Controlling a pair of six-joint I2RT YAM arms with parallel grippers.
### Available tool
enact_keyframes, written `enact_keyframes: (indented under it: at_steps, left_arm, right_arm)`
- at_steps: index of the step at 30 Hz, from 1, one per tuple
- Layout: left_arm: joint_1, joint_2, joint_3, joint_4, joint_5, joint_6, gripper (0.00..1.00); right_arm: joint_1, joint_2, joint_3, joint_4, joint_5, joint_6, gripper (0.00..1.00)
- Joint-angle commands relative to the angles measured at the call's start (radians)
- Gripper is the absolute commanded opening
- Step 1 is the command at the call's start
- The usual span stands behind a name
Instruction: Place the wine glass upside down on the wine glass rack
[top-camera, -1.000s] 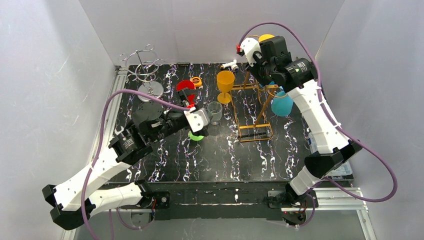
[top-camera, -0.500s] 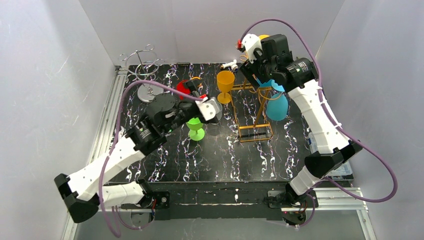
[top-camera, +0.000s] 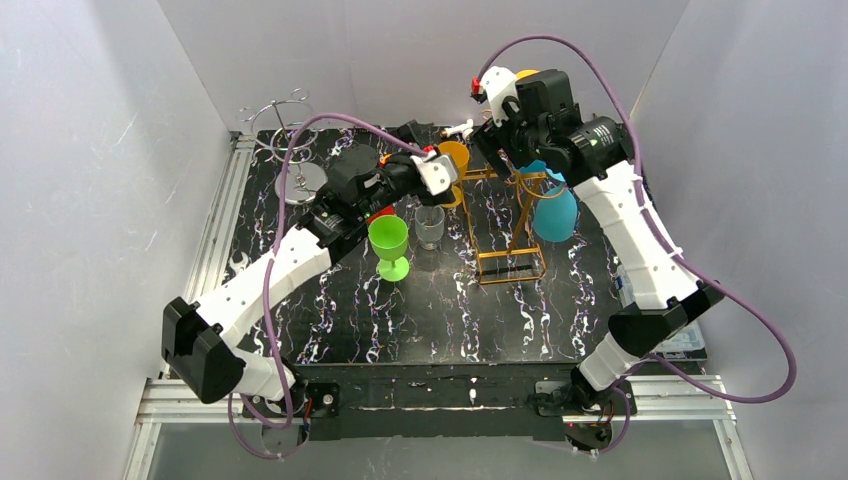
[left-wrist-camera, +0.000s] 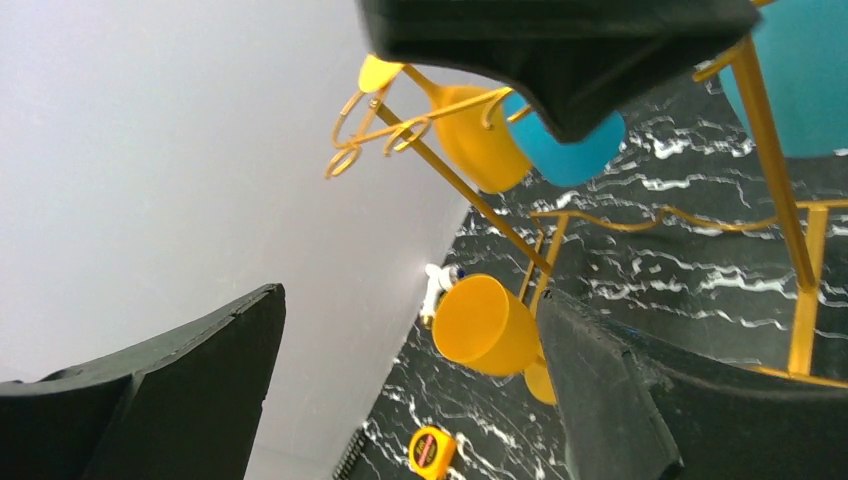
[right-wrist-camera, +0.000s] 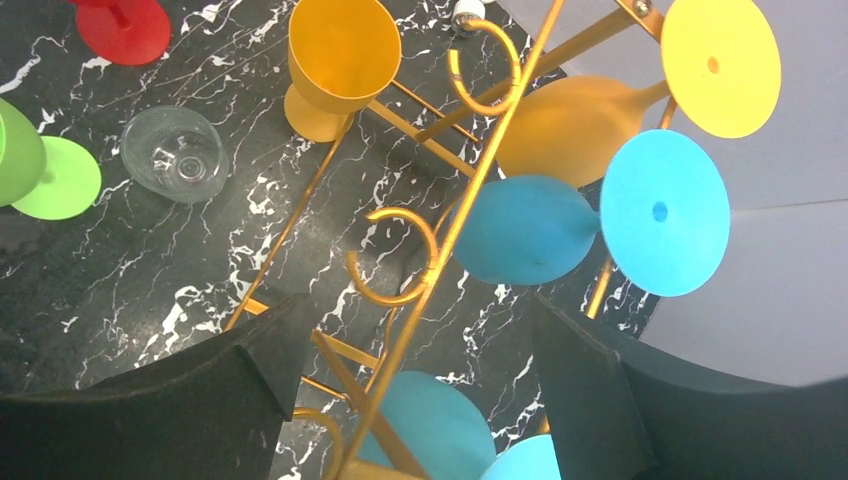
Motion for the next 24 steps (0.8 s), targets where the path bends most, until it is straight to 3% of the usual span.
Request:
enact_keyframes:
  at_steps: [1,5,9,19,24]
  left_arm:
    - [0.055,-0.007,0.073,0.132,0.157,-0.068,0.95]
    - [0.089,0.001,0.030,0.166,0.307,0.041,0.98]
    - [0.118,0.043,0.010,0.202,0.389,0.178,0.98]
    - [0.150,0.221,0.122,0.241,0.549,0.430,0.88]
    - [0.150,0.285,0.168,0.253,0.580,0.502,0.81]
  right_arm:
    - [0.009,-0.037,0.080,-0.029,0.028,0.066,0.90]
    - [0.009,-0.067,0.137,-0.009,0.024,0.155,0.95]
    - [0.010,-0.129,0.100,0.046,-0.031,0.345,0.91]
    - [0.010,-0.466,-0.186,0.062,0.039,0.889,0.83]
    - [0.009,-0.669,-0.449,0.131,0.028,1.165,0.78]
